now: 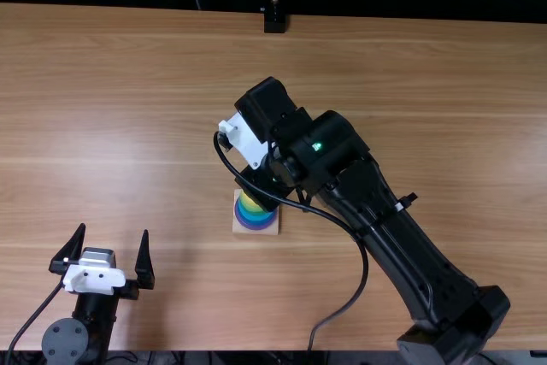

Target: Build the Hanoi tower: stack the rings onto the peg from bottom to top in this color order: purple, dark blue, light blue, dark green, light green, yellow, orange.

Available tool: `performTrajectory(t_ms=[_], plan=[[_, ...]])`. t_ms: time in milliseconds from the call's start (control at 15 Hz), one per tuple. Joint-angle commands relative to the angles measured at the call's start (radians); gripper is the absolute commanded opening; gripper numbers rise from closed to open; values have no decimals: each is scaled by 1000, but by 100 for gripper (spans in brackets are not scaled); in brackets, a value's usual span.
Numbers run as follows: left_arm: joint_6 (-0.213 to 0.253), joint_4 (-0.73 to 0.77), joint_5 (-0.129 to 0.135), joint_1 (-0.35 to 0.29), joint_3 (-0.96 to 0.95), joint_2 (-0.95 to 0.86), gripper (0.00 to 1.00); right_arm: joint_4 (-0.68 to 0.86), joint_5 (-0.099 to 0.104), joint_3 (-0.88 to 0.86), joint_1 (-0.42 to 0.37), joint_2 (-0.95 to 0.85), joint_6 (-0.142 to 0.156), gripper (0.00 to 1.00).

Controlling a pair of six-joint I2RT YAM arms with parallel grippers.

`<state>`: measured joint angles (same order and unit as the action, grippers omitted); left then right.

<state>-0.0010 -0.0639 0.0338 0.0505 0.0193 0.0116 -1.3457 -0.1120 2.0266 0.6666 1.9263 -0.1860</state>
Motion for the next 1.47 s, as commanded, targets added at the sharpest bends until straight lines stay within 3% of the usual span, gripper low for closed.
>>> performTrajectory(t_ms=[0, 1067, 1133, 1200, 1267, 1400], plan=[[8, -2, 7, -8, -19, -12, 100, 1, -2, -11, -2, 16, -9, 0], [8, -1, 7, -8, -19, -12, 100, 3, 0, -8, -18, 53, -13, 0], [8, -1, 5, -8, -19, -12, 100, 1, 0, -2, -16, 53, -11, 7], [8, -1, 7, -8, -19, -12, 100, 1, 7, 0, -16, 53, -7, 67], [8, -1, 7, -8, -19, -12, 100, -7, 11, -2, -15, 53, -9, 100], [8, -2, 7, -8, -19, -12, 100, 4, 9, 9, -15, 51, -9, 100]])
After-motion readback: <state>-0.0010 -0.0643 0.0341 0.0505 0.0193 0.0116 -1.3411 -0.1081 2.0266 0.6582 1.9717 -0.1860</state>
